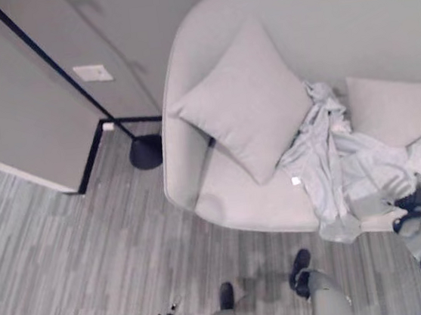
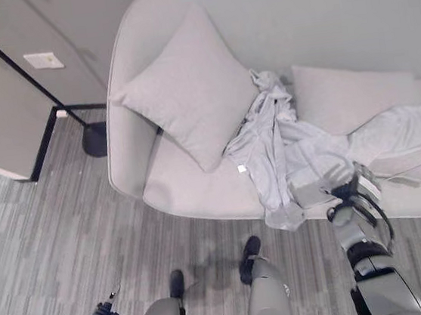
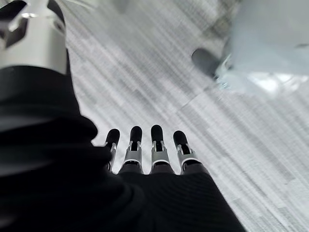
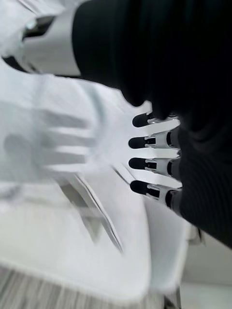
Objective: Hang the clothes on the sofa on the clothes rack.
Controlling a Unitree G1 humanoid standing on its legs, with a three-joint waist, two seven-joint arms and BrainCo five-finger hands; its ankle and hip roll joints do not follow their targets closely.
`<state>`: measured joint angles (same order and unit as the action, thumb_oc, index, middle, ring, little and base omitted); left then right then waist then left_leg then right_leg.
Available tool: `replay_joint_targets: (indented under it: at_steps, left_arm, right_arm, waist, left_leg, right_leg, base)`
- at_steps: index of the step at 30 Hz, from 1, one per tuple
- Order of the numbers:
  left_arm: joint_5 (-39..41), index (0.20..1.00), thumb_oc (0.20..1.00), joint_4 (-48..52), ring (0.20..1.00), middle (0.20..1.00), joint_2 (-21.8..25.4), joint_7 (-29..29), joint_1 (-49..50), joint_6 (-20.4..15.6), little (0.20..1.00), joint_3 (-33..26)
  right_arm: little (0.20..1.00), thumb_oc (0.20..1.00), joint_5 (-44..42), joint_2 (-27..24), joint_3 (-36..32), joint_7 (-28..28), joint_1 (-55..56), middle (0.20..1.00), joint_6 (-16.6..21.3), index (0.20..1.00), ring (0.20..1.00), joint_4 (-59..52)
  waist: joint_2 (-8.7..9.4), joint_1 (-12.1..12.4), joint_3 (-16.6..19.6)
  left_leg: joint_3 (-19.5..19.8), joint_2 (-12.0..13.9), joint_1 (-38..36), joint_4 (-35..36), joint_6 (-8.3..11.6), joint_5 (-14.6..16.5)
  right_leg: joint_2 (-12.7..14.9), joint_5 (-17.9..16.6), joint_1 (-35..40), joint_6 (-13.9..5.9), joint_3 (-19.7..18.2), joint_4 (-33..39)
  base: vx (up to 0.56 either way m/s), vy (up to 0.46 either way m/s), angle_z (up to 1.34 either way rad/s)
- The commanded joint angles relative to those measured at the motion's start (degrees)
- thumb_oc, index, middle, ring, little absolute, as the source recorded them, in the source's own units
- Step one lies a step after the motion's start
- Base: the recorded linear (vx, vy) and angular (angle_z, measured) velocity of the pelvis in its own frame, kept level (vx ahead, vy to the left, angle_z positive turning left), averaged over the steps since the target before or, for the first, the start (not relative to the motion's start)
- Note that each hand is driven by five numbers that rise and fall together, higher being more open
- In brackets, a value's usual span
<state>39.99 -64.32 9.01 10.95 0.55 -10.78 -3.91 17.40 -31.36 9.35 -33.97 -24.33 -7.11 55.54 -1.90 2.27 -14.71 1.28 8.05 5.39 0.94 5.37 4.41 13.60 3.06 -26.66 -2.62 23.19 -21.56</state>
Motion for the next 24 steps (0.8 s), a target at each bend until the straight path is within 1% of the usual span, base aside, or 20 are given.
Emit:
replay_joint_targets:
  at_steps: [1, 3, 5, 6, 7, 8, 9, 13, 16, 17, 18, 19, 20, 23, 24]
  left_arm:
    - [3.8, 1.0, 1.0, 3.31, 1.0, 1.0, 1.52, 2.05, -1.41, -3.61, 1.0, 2.78]
    - [4.59, 1.0, 1.0, 4.21, 1.0, 1.0, 1.5, 2.15, -1.68, -4.04, 1.0, 3.1]
    - [5.92, 1.0, 1.0, 5.46, 1.0, 1.0, 1.35, 2.5, -2.18, -4.72, 1.0, 4.31]
    - [6.08, 1.0, 1.0, 5.82, 1.0, 1.0, 1.16, 2.6, -2.47, -4.98, 1.0, 4.9]
    - [6.08, 1.0, 1.0, 5.86, 1.0, 1.0, 1.15, 2.61, -2.57, -4.99, 1.0, 4.89]
    - [6.09, 1.0, 1.0, 6.12, 1.0, 1.0, 1.12, 2.54, -2.73, -5.04, 1.0, 5.37]
    - [6.39, 1.0, 1.0, 6.94, 1.0, 1.0, 1.08, 2.65, -3.16, -5.08, 1.0, 6.21]
    - [7.61, 1.0, 1.0, 8.41, 1.0, 1.0, 0.58, 2.88, -3.8, -5.28, 1.0, 7.56]
    - [7.5, 1.0, 1.0, 8.44, 1.0, 1.0, 0.13, 2.81, -4.17, -5.09, 1.0, 8.23]
    - [7.5, 1.0, 1.0, 8.43, 1.0, 1.0, 0.12, 2.81, -4.16, -5.09, 1.0, 8.21]
    - [7.11, 1.0, 1.0, 8.07, 1.0, 1.0, -0.02, 2.75, -4.48, -4.93, 1.0, 8.42]
    - [6.51, 1.0, 1.0, 8.23, 1.0, 1.0, 0.01, 2.96, -4.8, -5.06, 1.0, 8.63]
    - [6.51, 1.0, 1.0, 8.24, 1.0, 1.0, 0.01, 2.96, -4.8, -5.06, 1.0, 8.63]
    - [5.67, 1.0, 1.0, 8.68, 1.0, 1.0, -0.11, 3.28, -5.61, -5.18, 1.0, 9.24]
    - [4.73, 1.0, 1.0, 9.53, 1.0, 1.0, -0.16, 3.63, -6.9, -5.28, 1.0, 10.58]
  right_arm:
    - [1.0, 1.0, -1.25, 1.52, 3.12, -5.47, -3.66, 1.0, 0.26, 1.0, 1.0, 2.95]
    - [1.0, 1.0, -1.37, 1.68, 3.98, -5.97, -5.17, 1.0, 0.35, 1.0, 1.0, 4.04]
    - [1.0, 1.0, -1.12, 2.45, 6.35, -6.68, -8.42, 1.0, 0.09, 1.0, 1.0, 6.75]
    - [1.0, 1.0, -1.16, 2.83, 7.13, -6.9, -9.35, 1.0, 0.06, 1.0, 1.0, 7.75]
    - [1.0, 1.0, -1.2, 2.81, 7.12, -6.93, -9.5, 1.0, 0.1, 1.0, 1.0, 7.82]
    - [1.0, 1.0, -1.26, 2.9, 7.73, -7.08, -10.25, 1.0, 0.16, 1.0, 1.0, 8.82]
    - [1.0, 1.0, -1.77, 3.45, 8.75, -6.88, -11.65, 1.0, 0.33, 1.0, 1.0, 11.19]
    - [1.0, 1.0, -3.16, 5.07, 10.56, -5.81, -12.6, 1.0, 0.82, 1.0, 1.0, 13.89]
    - [1.0, 1.0, -1.28, 6.95, 13.39, -4.13, -11.43, 1.0, 0.82, 1.0, 1.0, 13.32]
    - [1.0, 1.0, -1.27, 6.95, 13.41, -4.12, -11.44, 1.0, 0.82, 1.0, 1.0, 13.32]
    - [1.0, 1.0, 1.23, 7.75, 15.69, -2.98, -11.1, 1.0, 0.37, 1.0, 1.0, 13.82]
    - [1.0, 1.0, 5.98, 9.17, 19.37, -0.92, -10.94, 1.0, -0.78, 1.0, 1.0, 14.8]
    - [1.0, 1.0, 5.98, 9.17, 19.37, -0.92, -10.94, 1.0, -0.78, 1.0, 1.0, 14.8]
    - [1.0, 1.0, 11.94, 11.47, 23.69, 0.95, -11.59, 1.0, -2.56, 1.0, 1.0, 17.31]
    - [1.0, 1.0, 17.31, 13.44, 27.16, 2.08, -12.13, 1.0, -4.68, 1.0, 1.0, 20.16]
  waist:
    - [-0.37, 0.61, -0.3]
    - [-0.61, 0.74, -0.7]
    - [-1.34, 0.99, -1.29]
    - [-1.8, 1.1, -1.4]
    - [-1.51, 1.06, -1.45]
    - [-2.06, 1.2, -1.53]
    - [-2.56, 1.39, -1.99]
    - [-3.36, 1.6, -2.46]
    - [-3.41, 1.34, -2.69]
    - [-3.4, 1.32, -2.65]
    - [-3.48, 1.27, -2.77]
    - [-3.56, 1.12, -3.0]
    - [-3.56, 1.11, -3.0]
    - [-3.75, 1.3, -3.79]
    - [-4.01, 1.55, -4.77]
  left_leg:
    - [1.01, 1.94, -2.94, 3.28, -0.59, -0.02]
    - [1.21, 2.13, -2.33, 3.49, -0.41, -0.34]
    - [1.55, 2.55, -0.85, 4.0, -0.1, -0.98]
    - [1.69, 2.99, -1.05, 4.06, 0.03, -0.07]
    - [1.61, 2.64, -0.29, 4.06, -0.02, -1.08]
    - [1.82, 3.03, -0.47, 4.06, 0.11, -0.18]
    - [2.12, 3.25, 0.74, 4.06, 0.23, -0.43]
    - [2.56, 3.05, 2.6, 4.06, 0.28, -0.89]
    - [2.77, 2.76, 3.37, 4.06, 0.18, -0.94]
    - [2.78, 2.75, 3.42, 4.06, 0.18, -0.95]
    - [2.92, 2.72, 3.66, 4.06, 0.1, -0.87]
    - [3.34, 2.61, 4.27, 4.06, 0.02, -0.83]
    - [3.35, 2.61, 4.28, 4.06, 0.02, -0.83]
    - [3.95, 2.34, 5.54, 4.06, 0.0, -1.02]
    - [4.64, 1.91, 7.22, 4.06, 0.04, -1.51]
  right_leg:
    - [3.4, -1.06, -3.87, -6.29, -4.3, -3.68]
    - [3.54, -0.68, -4.95, -6.27, -4.27, -4.58]
    - [3.73, -0.2, -7.88, -6.27, -4.21, -6.97]
    - [3.61, 1.46, -8.67, -7.02, -4.7, -8.76]
    - [3.83, 0.08, -9.02, -6.25, -4.36, -7.84]
    - [3.64, 1.67, -9.52, -7.04, -4.73, -9.34]
    - [3.7, 2.33, -11.23, -6.95, -4.69, -10.66]
    - [4.27, 2.74, -14.22, -6.84, -4.97, -12.98]
    - [4.47, 2.69, -15.64, -6.86, -5.05, -14.07]
    - [4.49, 2.7, -15.7, -6.86, -5.06, -14.1]
    - [4.58, 2.65, -16.11, -6.89, -5.09, -14.36]
    - [4.86, 2.53, -16.86, -7.07, -5.03, -14.68]
    - [4.87, 2.53, -16.87, -7.07, -5.03, -14.69]
    - [5.33, 2.28, -18.2, -7.37, -5.12, -15.14]
    - [5.78, 2.06, -19.43, -7.55, -5.27, -15.55]
  base:
    - [0.05, -0.094, 0.15]
    - [0.02, -0.039, 0.17]
    - [0.06, -0.045, 0.16]
    - [0.02, -0.025, 0.04]
    - [0.09, -0.025, 0.02]
    - [0.03, -0.04, 0.03]
    - [0.1, -0.043, 0.06]
    - [0.02, -0.009, 0.11]
    - [0.01, 0.0, 0.03]
    - [0.0, 0.0, 0.0]
    - [0.0, 0.0, 0.0]
    - [0.0, 0.0, 0.0]
    - [0.0, 0.0, 0.0]
    - [-0.03, 0.012, 0.05]
    - [-0.06, 0.019, 0.1]
